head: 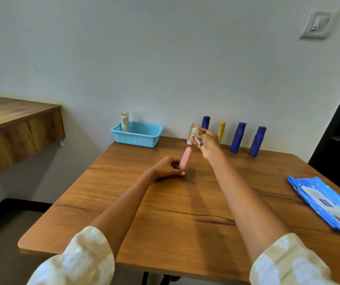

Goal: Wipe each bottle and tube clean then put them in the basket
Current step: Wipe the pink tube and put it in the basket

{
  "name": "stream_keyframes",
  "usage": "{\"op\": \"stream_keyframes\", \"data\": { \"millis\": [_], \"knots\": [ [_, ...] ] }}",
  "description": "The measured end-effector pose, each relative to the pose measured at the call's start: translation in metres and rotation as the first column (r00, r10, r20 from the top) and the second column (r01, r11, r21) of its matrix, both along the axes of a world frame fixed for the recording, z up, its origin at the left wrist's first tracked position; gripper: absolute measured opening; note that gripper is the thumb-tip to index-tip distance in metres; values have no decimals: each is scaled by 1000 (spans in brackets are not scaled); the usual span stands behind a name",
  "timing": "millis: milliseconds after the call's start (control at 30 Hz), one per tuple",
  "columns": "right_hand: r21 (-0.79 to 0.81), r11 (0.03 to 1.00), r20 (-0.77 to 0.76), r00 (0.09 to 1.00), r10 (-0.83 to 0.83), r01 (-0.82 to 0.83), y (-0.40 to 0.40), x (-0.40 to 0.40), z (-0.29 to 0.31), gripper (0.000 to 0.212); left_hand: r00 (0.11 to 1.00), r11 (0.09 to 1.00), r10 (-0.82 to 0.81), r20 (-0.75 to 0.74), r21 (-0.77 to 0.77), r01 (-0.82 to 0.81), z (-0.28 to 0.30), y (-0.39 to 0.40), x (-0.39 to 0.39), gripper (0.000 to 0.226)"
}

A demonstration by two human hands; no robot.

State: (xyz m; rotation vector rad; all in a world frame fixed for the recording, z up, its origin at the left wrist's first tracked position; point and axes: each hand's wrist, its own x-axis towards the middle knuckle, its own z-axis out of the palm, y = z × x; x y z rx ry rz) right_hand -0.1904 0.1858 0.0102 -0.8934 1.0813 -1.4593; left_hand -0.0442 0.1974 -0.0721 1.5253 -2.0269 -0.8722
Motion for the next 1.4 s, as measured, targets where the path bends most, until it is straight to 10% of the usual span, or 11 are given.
{"op": "stream_keyframes", "data": {
  "millis": [467, 733, 1233, 1400],
  "knots": [
    [-261, 961, -302, 938, -171, 91, -28, -5, 15, 26, 969, 856, 152, -195, -463, -228, 43, -44, 44, 41],
    [-515, 854, -528, 757, -385, 75, -42, 21, 33, 23, 895, 761, 65, -441, -559, -331, 69, -70, 48, 69],
    [-785, 618, -463, 624, -630, 41, -43, 66, 22, 24, 879, 633, -11, -476, -684, -363, 91, -67, 51, 38],
    [-715, 691, -508, 600, -618, 105, -43, 55, 21, 27, 881, 669, -48, -471, -670, -322, 97, -61, 52, 41]
  ]
}}
